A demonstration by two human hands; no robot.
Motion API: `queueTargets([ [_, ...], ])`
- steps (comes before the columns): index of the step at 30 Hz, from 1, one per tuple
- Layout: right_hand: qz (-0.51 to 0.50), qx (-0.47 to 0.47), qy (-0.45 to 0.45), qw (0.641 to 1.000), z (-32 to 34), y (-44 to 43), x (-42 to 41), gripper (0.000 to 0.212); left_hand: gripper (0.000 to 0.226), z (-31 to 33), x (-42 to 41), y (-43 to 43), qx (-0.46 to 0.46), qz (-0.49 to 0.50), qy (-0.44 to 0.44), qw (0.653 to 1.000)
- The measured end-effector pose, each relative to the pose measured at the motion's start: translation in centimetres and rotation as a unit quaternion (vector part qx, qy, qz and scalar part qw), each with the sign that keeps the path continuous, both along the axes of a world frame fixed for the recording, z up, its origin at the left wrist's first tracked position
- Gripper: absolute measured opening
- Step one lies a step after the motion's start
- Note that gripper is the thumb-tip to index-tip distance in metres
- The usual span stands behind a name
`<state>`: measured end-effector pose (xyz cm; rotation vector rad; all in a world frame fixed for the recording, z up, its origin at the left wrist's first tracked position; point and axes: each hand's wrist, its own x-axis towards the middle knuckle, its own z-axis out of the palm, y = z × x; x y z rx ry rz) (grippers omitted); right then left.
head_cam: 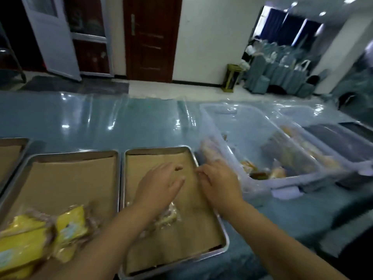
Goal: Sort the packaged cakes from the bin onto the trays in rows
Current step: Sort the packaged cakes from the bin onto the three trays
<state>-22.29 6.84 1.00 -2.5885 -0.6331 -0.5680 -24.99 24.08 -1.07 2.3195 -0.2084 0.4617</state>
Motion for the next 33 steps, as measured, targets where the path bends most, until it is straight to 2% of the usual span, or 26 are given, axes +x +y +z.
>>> queueTargets([
  [4,-0.030,-0.015,-0.051,0.998,1.4,-7.9,0.7,0.017,0.026,1.8,2.2,-8.3,-0.011,-0.029,-0.022,0.999],
  [7,-0.044,-0.010,-0.053,0.998,1.5,-13.0,1.9,0.018,0.025,2.5,4.2,-13.2,-0.004,-0.053,-0.022,0.998],
  [10,-0.045,0.001,-0.048,0.998,1.5,-15.0,2.6,0.017,0.023,2.8,5.2,-13.9,-0.004,-0.066,-0.024,0.998],
  [15,-0.116,0.006,-0.032,0.993,1.0,-20.8,6.0,0.019,0.020,2.8,9.7,-17.3,0.004,-0.085,-0.006,0.996],
  [18,-0.136,-0.017,0.011,0.990,0.7,-23.8,8.5,0.020,0.019,2.4,12.6,-18.8,0.008,-0.089,0.002,0.996],
  [21,-0.138,-0.075,0.098,0.983,0.4,-26.8,12.3,0.024,0.021,1.8,16.0,-20.5,0.017,-0.111,0.018,0.993],
  [23,-0.107,-0.145,0.158,0.971,0.6,-27.9,14.8,0.029,0.022,1.7,18.0,-21.1,0.043,-0.116,0.017,0.992],
  [27,-0.008,-0.308,0.286,0.907,0.4,-28.4,18.4,0.043,0.027,1.8,21.2,-21.1,0.119,-0.106,0.028,0.987],
  [30,0.036,-0.400,0.273,0.874,-0.5,-28.5,19.9,0.046,0.028,1.8,23.6,-20.8,0.193,-0.090,0.035,0.976],
  [33,0.067,-0.428,0.264,0.862,-0.8,-28.3,21.1,0.030,0.031,1.5,25.4,-20.6,0.241,-0.067,0.044,0.967],
])
